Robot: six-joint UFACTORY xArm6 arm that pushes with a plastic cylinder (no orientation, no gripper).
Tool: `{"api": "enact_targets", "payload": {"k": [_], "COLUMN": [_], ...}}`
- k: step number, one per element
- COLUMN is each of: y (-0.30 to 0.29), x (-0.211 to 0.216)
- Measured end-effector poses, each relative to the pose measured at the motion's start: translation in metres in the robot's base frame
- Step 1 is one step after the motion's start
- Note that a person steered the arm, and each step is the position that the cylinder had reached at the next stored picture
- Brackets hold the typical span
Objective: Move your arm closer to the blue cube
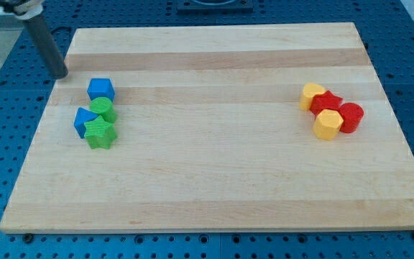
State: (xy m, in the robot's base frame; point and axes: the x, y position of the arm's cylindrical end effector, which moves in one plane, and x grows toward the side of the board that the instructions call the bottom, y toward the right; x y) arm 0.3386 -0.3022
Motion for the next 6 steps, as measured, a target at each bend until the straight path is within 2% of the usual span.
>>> {"api": "enact_targets", "payload": {"k": [1, 2, 4, 5, 6], "y": [-0.002, 0.003, 0.009, 0.047, 0.05], "x": [0.005, 0.058, 0.064, 0.064, 0.064]}}
